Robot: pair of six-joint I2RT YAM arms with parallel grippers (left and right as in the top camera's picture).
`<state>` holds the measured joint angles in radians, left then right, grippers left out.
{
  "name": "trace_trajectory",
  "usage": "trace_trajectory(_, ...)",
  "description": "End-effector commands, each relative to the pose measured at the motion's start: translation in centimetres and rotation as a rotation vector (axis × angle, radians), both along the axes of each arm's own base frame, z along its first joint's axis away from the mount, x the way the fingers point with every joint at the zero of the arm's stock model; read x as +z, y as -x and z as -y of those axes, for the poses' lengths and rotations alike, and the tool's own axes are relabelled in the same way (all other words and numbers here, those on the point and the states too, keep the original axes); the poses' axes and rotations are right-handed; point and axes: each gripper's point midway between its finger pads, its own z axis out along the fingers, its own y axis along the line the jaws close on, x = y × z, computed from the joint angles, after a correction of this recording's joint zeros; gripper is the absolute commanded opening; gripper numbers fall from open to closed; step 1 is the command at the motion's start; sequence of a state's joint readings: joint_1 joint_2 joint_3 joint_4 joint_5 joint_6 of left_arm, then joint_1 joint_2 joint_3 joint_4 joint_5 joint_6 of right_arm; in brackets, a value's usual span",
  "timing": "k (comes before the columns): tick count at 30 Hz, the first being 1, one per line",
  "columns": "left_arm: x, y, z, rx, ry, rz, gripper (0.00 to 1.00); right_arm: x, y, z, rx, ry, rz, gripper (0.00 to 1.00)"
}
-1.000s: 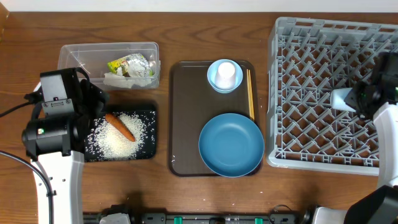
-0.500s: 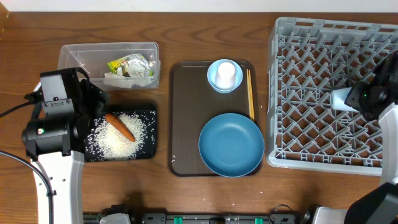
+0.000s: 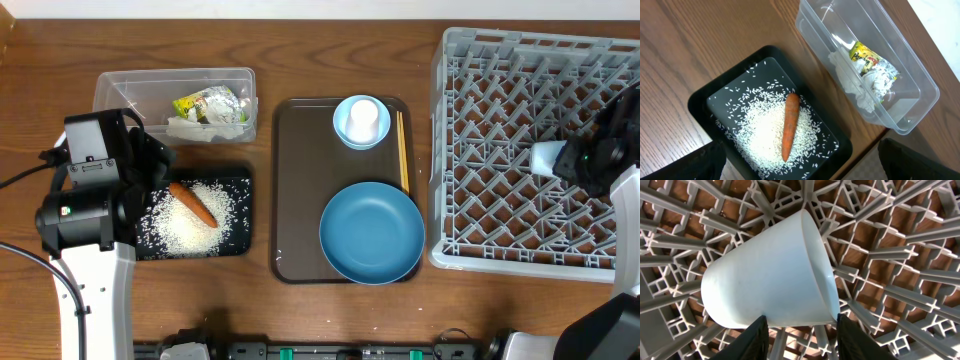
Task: Sort waste into correct bins and load items into the dishwasher rack
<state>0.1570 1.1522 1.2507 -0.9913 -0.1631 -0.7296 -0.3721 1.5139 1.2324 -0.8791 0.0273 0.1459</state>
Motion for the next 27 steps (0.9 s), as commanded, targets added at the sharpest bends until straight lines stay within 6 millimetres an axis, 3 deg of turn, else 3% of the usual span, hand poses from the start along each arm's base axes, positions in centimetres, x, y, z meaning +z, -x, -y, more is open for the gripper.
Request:
trace_trajectory(1, -0.1, 0.0, -0.2, 0.009, 0.000, -0.004, 0.99, 0.3, 0.3, -0.4, -0.024, -0.021, 0.015, 0.42)
trace_trajectory(8, -0.1, 0.0, -0.2, 0.009, 0.000, -0.004, 0.99, 1.8, 0.7, 0.9, -0.062, 0.059, 0.041, 0.49)
trace_trajectory(16, -0.1, 0.0, -0.2, 0.009, 0.000, -0.004, 0.99, 2.4, 0.4, 2.6, -0.102, 0.131, 0.062, 0.50)
trace_trajectory(21, -0.1, 0.0, -0.2, 0.009, 0.000, -0.004, 0.99, 2.1, 0.1, 2.7, -0.076, 0.146, 0.065, 0.50)
trace_trajectory(27, -0.1, 0.0, -0.2, 0.009, 0.000, -0.004, 0.99, 0.6, -1.0, 1.3, 0.044, 0.105, 0.098, 0.50)
